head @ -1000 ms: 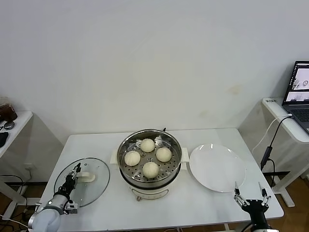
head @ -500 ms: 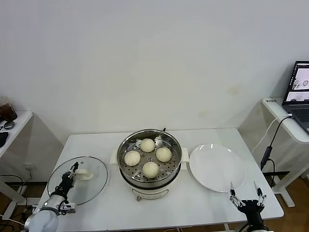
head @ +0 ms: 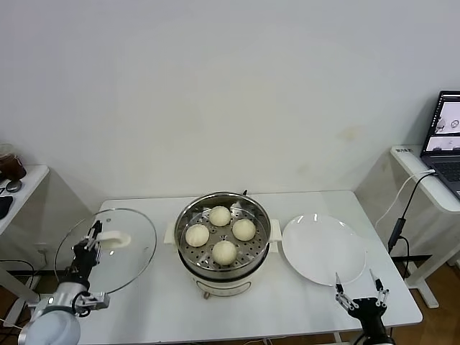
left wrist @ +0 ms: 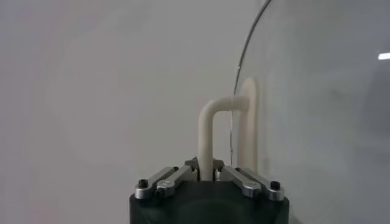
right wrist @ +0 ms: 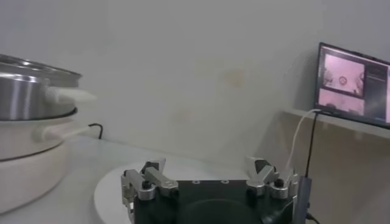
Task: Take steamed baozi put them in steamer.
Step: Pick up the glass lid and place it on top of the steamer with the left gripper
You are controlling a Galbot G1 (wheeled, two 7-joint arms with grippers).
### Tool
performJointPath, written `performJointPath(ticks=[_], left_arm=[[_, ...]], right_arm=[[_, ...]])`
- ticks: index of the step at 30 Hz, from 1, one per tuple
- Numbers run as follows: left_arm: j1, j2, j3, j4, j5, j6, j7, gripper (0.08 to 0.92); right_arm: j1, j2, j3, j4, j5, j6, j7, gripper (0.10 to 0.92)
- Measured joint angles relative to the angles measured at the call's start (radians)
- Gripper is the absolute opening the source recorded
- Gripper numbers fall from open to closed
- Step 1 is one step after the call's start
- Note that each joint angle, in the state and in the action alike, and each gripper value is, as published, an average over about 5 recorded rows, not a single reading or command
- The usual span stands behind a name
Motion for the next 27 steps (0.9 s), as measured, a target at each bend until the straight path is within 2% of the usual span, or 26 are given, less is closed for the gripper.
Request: performJointPath(ticks=[6,12,18,27], left_arm=[[-0.042,0.054,0.058,-0.144,-0.060,0.139,0.100,0.177],[-0.145,0.058,0.194,-0.210,-0.050,0.252,0.185,0.177],[-0.271,0.003,0.358,-0.220,0.027,0.328,0.272,0.177],[-0.426,-0.130,0.560,-0.157,0.209,0.384,0.372,0.177]], right_arm=[[0.003,0.008,-0.010,-0.012,-0.026,0.019,0.008,0.823],[0.017,0.028,-0.020,-0.042,-0.075,0.047,0.033,0.823],[0.037,0.049,-0.038,-0.074,-0.125,0.071,0.060,0.823],[0.055,0.063,-0.055,-0.109,-0.167,0.097,0.083,0.823]])
